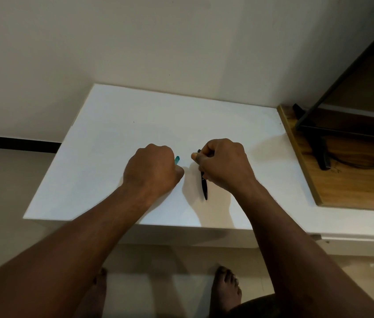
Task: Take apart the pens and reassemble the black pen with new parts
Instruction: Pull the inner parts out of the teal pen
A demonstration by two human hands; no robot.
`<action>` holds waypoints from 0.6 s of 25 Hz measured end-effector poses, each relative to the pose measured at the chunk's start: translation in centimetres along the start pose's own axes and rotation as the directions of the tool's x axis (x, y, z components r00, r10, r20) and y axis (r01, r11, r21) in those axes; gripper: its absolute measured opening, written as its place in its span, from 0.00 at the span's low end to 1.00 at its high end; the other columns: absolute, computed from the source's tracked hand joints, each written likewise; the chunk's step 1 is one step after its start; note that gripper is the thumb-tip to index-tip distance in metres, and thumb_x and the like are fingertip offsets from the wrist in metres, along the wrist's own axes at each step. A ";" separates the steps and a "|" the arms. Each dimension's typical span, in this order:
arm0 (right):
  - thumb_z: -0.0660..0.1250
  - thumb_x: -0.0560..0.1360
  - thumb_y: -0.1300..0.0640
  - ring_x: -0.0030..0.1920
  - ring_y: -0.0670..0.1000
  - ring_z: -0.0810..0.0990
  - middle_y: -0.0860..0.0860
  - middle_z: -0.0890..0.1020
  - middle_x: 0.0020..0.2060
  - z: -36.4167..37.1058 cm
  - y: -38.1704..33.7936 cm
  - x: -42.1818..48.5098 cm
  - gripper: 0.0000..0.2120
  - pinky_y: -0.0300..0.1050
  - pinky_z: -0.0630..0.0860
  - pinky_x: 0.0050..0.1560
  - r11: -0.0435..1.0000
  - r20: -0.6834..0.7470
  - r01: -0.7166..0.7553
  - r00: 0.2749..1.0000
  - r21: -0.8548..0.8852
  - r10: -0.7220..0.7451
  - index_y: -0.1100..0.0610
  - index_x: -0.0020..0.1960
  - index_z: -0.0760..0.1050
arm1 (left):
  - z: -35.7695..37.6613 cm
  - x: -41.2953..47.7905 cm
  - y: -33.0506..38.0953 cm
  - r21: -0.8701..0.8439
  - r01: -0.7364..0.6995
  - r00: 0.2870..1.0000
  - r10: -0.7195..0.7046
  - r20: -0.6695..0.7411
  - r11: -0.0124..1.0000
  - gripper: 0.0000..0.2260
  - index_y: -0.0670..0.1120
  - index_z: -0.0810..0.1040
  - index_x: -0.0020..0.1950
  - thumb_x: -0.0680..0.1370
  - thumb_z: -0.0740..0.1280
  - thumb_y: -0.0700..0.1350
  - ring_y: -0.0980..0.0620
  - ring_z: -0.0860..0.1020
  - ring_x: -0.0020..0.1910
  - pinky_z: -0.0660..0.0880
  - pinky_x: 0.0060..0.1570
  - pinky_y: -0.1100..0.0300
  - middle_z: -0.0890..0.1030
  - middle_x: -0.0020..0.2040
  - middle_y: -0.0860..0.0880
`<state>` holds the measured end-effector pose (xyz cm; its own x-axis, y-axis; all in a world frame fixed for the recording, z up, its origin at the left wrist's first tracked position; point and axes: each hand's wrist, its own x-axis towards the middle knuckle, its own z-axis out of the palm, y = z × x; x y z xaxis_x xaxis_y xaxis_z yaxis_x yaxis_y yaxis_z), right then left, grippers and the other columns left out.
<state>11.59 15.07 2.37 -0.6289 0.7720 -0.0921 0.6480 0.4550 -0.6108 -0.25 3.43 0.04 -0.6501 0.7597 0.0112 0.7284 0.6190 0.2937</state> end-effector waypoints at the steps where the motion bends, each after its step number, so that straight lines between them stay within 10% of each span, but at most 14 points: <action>1: 0.74 0.79 0.49 0.41 0.54 0.87 0.52 0.87 0.39 0.0 0.0 0.0 0.11 0.56 0.86 0.50 0.999 0.003 -0.011 1.000 0.041 0.011 0.55 0.44 0.83 | -0.1 0.2 -0.1 -0.040 -0.001 1.000 0.001 0.012 0.999 0.15 0.48 0.74 0.33 0.74 0.69 0.55 0.51 0.74 0.29 0.68 0.29 0.60 0.76 0.29 0.50; 9: 0.70 0.81 0.60 0.36 0.50 0.89 0.52 0.89 0.41 -0.6 -0.8 -0.2 0.04 0.46 0.85 0.40 0.887 0.078 -0.105 0.994 0.449 0.078 0.56 0.50 0.83 | -0.9 0.2 -0.6 -0.291 -0.209 0.978 0.196 -0.072 0.934 0.06 0.50 0.83 0.51 0.80 0.68 0.50 0.53 0.79 0.37 0.75 0.35 0.59 0.84 0.41 0.52; 15: 0.69 0.81 0.62 0.38 0.51 0.89 0.54 0.89 0.43 -0.9 -1.0 -0.2 0.05 0.43 0.83 0.40 0.815 0.082 -0.130 0.991 0.565 0.101 0.57 0.48 0.84 | -1.2 0.4 -1.0 -0.564 -0.090 0.993 0.115 0.008 0.821 0.03 0.51 0.83 0.48 0.80 0.71 0.48 0.55 0.85 0.32 0.83 0.36 0.60 0.85 0.38 0.54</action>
<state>11.47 14.87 3.66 -0.5931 0.7752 -0.2175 0.3672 0.0201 -0.9299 -1.50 2.90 0.89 -0.5606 0.8273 0.0369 0.5345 0.3275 0.7792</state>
